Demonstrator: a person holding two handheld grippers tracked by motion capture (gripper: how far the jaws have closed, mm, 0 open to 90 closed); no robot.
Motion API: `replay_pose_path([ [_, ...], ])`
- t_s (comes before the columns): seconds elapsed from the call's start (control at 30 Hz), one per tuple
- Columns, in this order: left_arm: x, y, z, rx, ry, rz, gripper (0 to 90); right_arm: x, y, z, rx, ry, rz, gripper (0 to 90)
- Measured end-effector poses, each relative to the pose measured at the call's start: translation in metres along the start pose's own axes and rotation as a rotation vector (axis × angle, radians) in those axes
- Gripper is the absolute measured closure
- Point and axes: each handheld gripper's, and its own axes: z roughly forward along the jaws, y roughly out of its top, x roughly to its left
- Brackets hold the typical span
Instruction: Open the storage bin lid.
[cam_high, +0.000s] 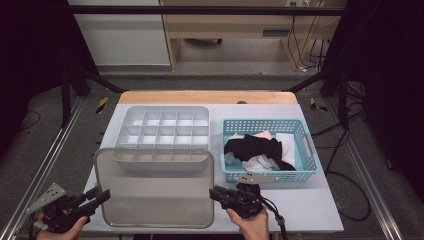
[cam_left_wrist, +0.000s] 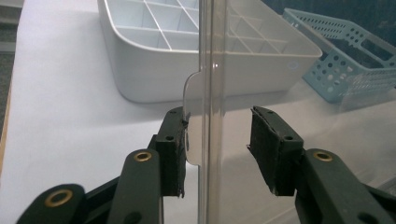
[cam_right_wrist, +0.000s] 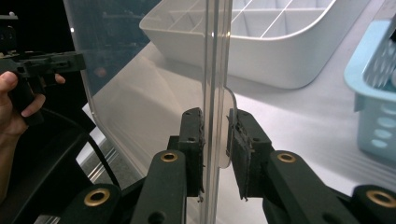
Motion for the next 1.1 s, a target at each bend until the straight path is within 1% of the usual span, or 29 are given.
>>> replay_pose_path([
  [0.07,0.001,-0.003,0.000,0.009,0.004,-0.006,55.8,-0.001,-0.002,0.002,0.009,0.003,0.009,75.3],
  [0.13,0.001,-0.005,-0.001,0.015,0.010,-0.003,55.8,-0.002,-0.005,0.005,0.020,0.004,0.016,75.1],
  [0.2,0.001,-0.009,0.000,0.033,0.014,-0.007,56.0,-0.004,-0.010,0.009,0.032,0.005,0.029,74.8],
  [0.3,0.002,-0.011,0.000,0.043,0.011,-0.010,56.3,-0.006,-0.016,0.011,0.046,0.001,0.042,74.6],
  [0.37,0.002,-0.013,0.001,0.049,0.013,-0.010,56.3,-0.006,-0.018,0.012,0.055,-0.001,0.042,74.6],
  [0.53,0.003,-0.020,0.002,0.081,0.020,-0.012,56.4,-0.009,-0.024,0.016,0.074,-0.004,0.052,74.2],
  [0.63,0.005,-0.027,0.005,0.100,0.016,-0.033,56.3,-0.010,-0.028,0.020,0.094,-0.013,0.053,74.1],
  [0.67,0.006,-0.029,0.005,0.107,0.016,-0.033,56.3,-0.011,-0.030,0.022,0.100,-0.019,0.047,73.9],
  [0.73,0.008,-0.033,0.006,0.115,0.014,-0.046,56.2,-0.012,-0.032,0.025,0.111,-0.026,0.048,73.3],
  [0.77,0.009,-0.035,0.006,0.118,0.013,-0.049,56.2,-0.012,-0.033,0.026,0.116,-0.024,0.058,73.1],
  [0.8,0.010,-0.036,0.007,0.121,0.011,-0.053,56.2,-0.013,-0.034,0.027,0.120,-0.025,0.058,72.8],
  [0.9,0.010,-0.039,0.008,0.132,0.013,-0.058,56.0,-0.013,-0.037,0.030,0.134,-0.031,0.058,71.8],
  [1.1,0.010,-0.041,0.013,0.162,0.029,-0.055,54.0,-0.016,-0.041,0.035,0.151,-0.043,0.056,68.6],
])
